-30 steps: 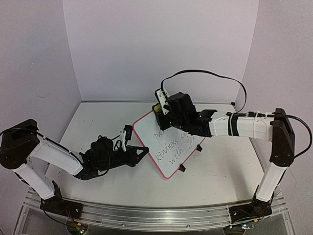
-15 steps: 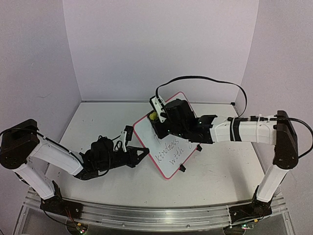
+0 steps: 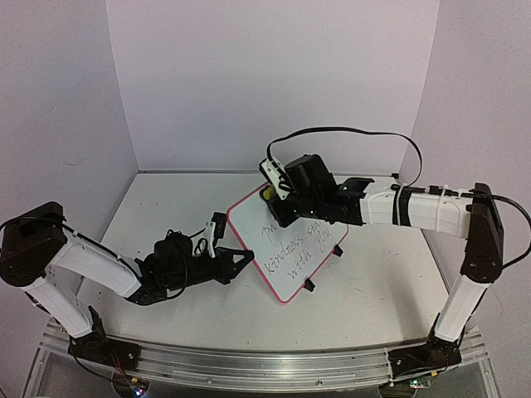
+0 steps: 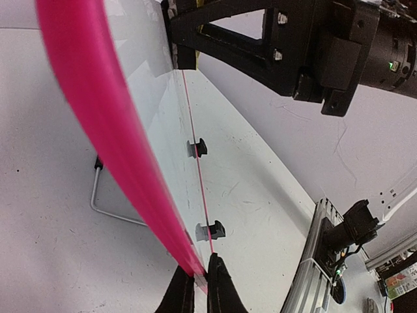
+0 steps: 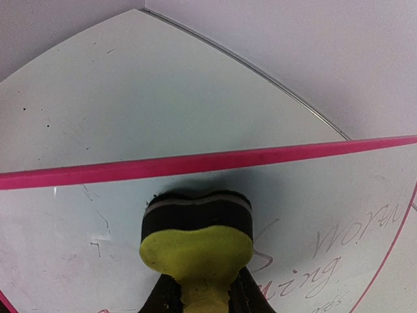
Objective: Erase the whiteboard
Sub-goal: Erase the whiteboard at the center of the board.
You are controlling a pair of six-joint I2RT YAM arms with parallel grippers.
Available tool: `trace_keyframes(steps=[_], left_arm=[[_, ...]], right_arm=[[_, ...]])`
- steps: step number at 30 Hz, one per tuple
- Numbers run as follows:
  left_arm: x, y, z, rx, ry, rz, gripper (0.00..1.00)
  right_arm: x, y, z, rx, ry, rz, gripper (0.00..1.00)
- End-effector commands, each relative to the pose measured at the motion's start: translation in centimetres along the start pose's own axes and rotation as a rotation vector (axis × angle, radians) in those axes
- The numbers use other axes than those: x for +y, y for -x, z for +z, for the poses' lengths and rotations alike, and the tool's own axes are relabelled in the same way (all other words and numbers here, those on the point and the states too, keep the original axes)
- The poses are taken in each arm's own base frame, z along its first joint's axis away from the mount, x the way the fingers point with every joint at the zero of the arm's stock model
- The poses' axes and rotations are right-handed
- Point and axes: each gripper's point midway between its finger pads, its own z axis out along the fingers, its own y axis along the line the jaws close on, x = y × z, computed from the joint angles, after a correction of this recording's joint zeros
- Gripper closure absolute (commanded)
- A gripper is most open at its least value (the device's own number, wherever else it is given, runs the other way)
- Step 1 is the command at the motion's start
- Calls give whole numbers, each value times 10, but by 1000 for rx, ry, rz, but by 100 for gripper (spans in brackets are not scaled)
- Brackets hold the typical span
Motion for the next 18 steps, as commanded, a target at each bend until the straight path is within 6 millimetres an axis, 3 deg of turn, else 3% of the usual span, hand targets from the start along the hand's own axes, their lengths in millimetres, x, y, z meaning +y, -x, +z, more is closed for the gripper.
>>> trace_keyframes(steps=[1, 12, 18], left_arm=[[-38, 10, 2, -19, -127, 95, 100], [-38, 10, 3, -20, -122, 100, 100], [-36, 9, 3, -17, -118, 102, 100]], right_arm=[[29, -17, 9, 92, 109, -59, 100], [114, -17, -2, 97, 275, -161, 100], [144, -26, -15, 108, 323, -181, 100]])
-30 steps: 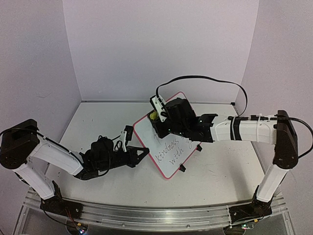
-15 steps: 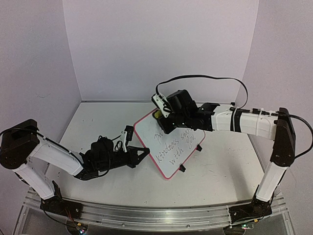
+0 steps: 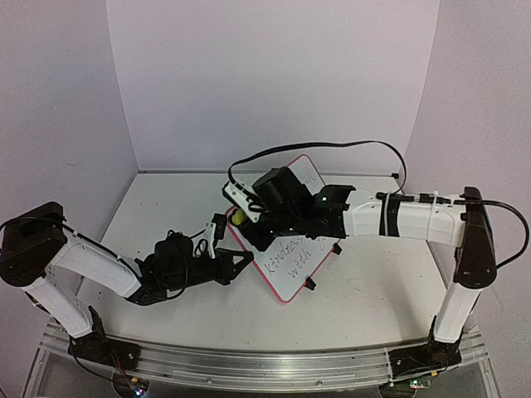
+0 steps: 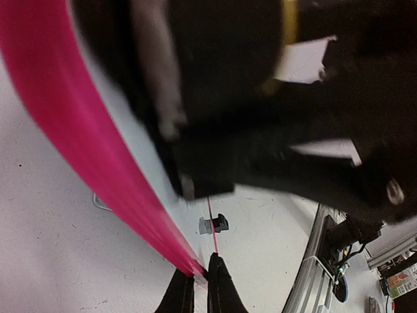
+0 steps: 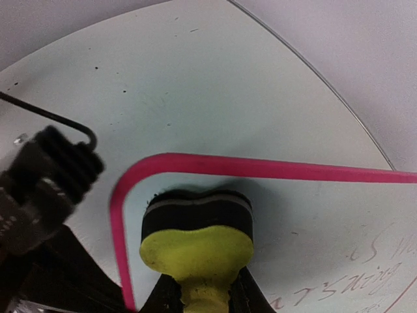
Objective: Erase the whiteboard
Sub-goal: Erase the whiteboard at the center of the board.
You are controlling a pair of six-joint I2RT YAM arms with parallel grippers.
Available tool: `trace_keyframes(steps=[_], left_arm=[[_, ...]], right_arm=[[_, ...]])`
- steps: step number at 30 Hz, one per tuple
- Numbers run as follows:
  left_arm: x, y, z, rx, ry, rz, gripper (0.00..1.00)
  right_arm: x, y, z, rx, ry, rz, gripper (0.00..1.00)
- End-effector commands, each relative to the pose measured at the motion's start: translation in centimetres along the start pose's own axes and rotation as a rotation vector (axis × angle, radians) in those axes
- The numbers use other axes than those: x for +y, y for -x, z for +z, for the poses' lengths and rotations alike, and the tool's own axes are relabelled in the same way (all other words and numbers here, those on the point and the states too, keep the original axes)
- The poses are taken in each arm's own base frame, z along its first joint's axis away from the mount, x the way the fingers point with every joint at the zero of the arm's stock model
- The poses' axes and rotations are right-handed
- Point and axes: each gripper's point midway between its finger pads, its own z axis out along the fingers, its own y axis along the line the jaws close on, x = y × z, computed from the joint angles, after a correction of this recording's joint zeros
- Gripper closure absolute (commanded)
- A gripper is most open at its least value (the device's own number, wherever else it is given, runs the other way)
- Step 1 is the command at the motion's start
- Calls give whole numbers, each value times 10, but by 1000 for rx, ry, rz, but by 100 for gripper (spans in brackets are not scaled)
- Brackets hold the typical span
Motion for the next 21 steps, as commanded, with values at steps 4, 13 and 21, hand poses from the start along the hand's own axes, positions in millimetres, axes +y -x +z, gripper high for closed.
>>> trace_keyframes(steps=[4, 13, 21], left_arm=[[-39, 11, 3, -26, -132, 104, 100], [-41, 12, 2, -29, -137, 104, 100], [-45, 14, 1, -34, -144, 109, 100]], right_arm=[[47, -22, 12, 61, 105, -7, 100], [-10, -31, 16, 81, -72, 54, 100], [-61, -35, 24, 93, -122, 119, 100]])
